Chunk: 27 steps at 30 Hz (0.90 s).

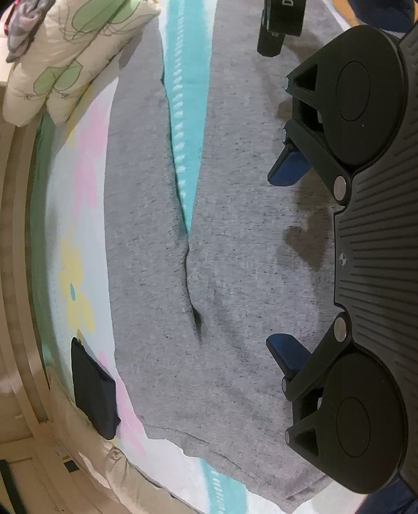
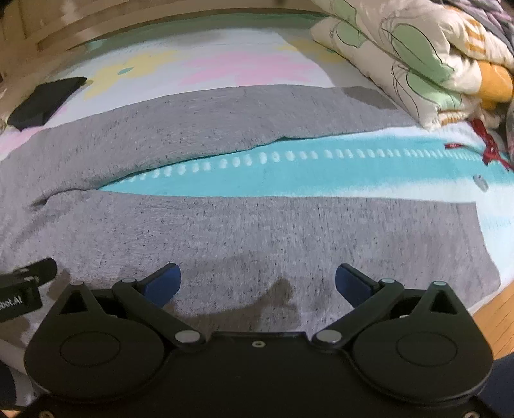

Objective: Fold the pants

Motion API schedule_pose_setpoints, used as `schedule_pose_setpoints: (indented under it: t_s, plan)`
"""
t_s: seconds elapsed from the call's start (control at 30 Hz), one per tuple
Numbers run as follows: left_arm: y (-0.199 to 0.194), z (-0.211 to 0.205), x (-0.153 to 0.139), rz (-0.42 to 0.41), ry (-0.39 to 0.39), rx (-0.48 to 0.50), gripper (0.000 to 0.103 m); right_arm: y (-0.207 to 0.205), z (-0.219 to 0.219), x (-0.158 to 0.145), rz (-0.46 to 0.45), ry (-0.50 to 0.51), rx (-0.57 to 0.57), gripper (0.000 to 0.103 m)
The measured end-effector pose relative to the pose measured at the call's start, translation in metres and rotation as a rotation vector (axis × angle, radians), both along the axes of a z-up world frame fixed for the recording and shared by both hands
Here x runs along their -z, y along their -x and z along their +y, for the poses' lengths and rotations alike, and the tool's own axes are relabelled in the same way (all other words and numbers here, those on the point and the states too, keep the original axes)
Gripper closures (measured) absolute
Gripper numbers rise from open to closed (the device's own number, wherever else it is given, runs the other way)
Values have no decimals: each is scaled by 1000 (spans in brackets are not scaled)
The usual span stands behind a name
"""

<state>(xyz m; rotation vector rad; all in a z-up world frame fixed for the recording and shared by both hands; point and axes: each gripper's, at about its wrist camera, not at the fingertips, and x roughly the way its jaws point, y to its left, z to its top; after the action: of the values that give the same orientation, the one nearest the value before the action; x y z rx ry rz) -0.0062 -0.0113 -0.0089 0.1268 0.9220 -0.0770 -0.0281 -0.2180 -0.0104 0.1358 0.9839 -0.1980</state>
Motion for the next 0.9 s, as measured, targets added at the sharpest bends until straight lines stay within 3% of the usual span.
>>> schedule_pose_setpoints:
  t_s: [0.9]
  plan:
    - [-2, 0, 7, 23, -13, -1, 3, -4, 10, 3, 11, -6, -22, 1]
